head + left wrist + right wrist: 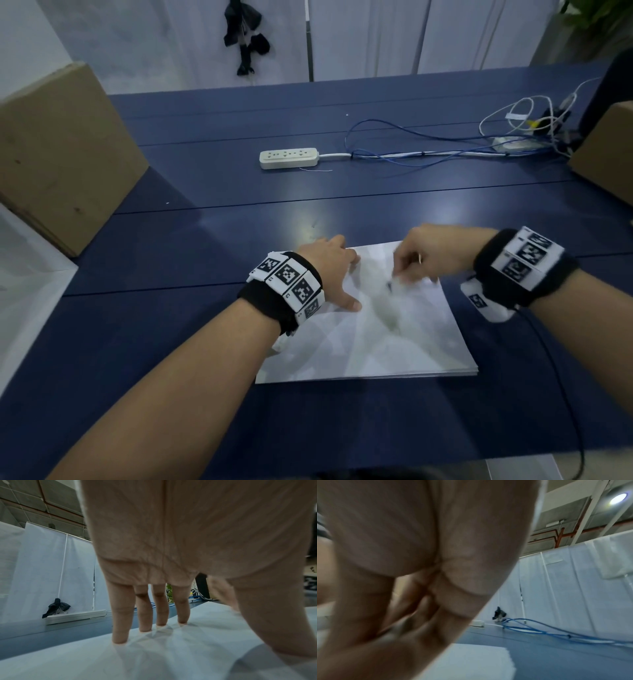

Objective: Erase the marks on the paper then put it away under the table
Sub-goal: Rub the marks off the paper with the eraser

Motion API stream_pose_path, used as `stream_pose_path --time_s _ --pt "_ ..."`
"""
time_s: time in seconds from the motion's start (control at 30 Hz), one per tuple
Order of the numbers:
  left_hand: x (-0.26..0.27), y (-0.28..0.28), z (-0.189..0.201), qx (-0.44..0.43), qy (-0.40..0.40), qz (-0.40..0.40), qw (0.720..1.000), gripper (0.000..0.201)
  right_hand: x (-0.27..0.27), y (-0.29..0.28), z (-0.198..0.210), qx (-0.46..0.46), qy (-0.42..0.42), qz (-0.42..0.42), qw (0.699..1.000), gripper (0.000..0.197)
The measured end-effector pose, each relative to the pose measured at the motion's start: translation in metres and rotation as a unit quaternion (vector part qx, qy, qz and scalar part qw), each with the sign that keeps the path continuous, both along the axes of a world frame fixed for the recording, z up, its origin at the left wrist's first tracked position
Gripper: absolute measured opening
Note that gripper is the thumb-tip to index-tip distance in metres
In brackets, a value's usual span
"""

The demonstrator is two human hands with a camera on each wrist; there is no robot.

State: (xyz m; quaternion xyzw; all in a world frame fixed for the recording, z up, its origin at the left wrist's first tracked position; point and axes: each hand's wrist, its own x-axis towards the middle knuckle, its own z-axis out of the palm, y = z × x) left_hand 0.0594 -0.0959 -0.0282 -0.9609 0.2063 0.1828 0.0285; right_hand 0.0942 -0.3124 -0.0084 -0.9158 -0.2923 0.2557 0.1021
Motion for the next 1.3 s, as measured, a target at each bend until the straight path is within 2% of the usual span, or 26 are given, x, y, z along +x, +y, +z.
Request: stream_pose_path --time_s 0.07,0.1,0.23,0.3,0.37,0.47,0.5,0.53,0.63,0.7,0.73,0.87,0.9,0.93,1.03,1.1,1.17,1.23,1.27,1.3 --pt "0.001 -0.001 0.000 0.003 0.001 -0.002 1.000 0.088 -0.012 0.001 0.000 -0.025 0.063 0.039 0.997 0.010" --pt "0.001 -0.002 0.000 0.004 0.002 -0.004 1.000 0.088 -0.010 0.001 -0.001 -0.023 0.050 0.035 0.998 0.010" --pt "0.001 -0.002 0.001 0.001 0.007 -0.003 1.000 0.081 0.020 0.002 -0.009 0.022 -0.118 -0.059 0.991 0.017" --pt "0.000 -0.001 0.001 0.000 0.006 -0.005 1.000 0.083 0.023 0.001 -0.011 0.051 -0.127 -0.085 0.987 0.015" --pt "0.001 0.000 -0.001 0.001 0.001 -0.003 1.000 0.081 0.013 -0.001 -0.009 0.063 -0.067 -0.064 0.994 0.009" --pt "0.001 -0.001 -0.002 0.005 0.001 -0.005 1.000 0.086 -0.012 -0.002 -0.002 0.023 0.061 0.002 0.998 0.004" --pt "0.002 -0.002 -0.002 0.005 0.000 -0.006 1.000 0.086 -0.014 -0.002 -0.002 0.018 0.070 0.008 0.997 0.003" --pt "0.002 -0.002 -0.002 0.003 0.000 -0.006 1.000 0.085 -0.011 -0.002 -0.003 0.021 0.047 0.000 0.999 0.004" --pt "0.003 -0.002 0.000 0.002 0.005 -0.006 1.000 0.086 0.012 -0.003 -0.008 0.031 -0.105 -0.073 0.991 0.013" --pt "0.002 -0.002 0.001 0.006 0.006 -0.008 1.000 0.088 0.018 -0.005 -0.009 0.038 -0.143 -0.093 0.985 0.017" --pt "0.002 -0.002 0.001 0.007 0.005 -0.007 1.000 0.087 0.016 -0.006 -0.009 0.044 -0.122 -0.085 0.988 0.016" --pt "0.002 -0.002 0.000 0.009 0.006 -0.002 1.000 0.087 -0.010 -0.005 -0.001 0.020 0.066 0.003 0.998 0.003" --pt "0.002 -0.002 0.000 0.010 0.007 -0.002 1.000 0.087 -0.012 -0.005 0.000 0.015 0.073 0.011 0.997 0.003" --pt "0.002 -0.003 0.000 0.009 0.007 -0.003 1.000 0.086 -0.009 -0.005 -0.001 0.016 0.046 0.004 0.999 0.003" --pt "0.002 -0.004 0.001 0.004 0.010 -0.002 1.000 0.085 0.013 -0.004 -0.004 0.014 -0.110 -0.067 0.992 0.013" --pt "0.003 -0.004 0.002 0.007 0.012 -0.005 1.000 0.089 0.018 -0.006 -0.004 0.022 -0.144 -0.088 0.985 0.022" --pt "0.004 -0.003 0.001 0.007 0.011 -0.004 1.000 0.086 0.011 -0.009 -0.003 0.034 -0.081 -0.058 0.994 0.019" --pt "0.003 -0.003 0.000 0.010 0.012 -0.004 1.000 0.085 -0.004 -0.008 -0.003 0.022 0.029 -0.006 0.999 0.011" --pt "0.003 -0.003 0.000 0.013 0.013 -0.005 1.000 0.087 -0.009 -0.008 -0.004 0.016 0.064 0.013 0.998 0.008" --pt "0.003 -0.003 0.000 0.014 0.015 -0.005 1.000 0.087 -0.010 -0.008 -0.005 0.014 0.063 0.021 0.998 0.007"
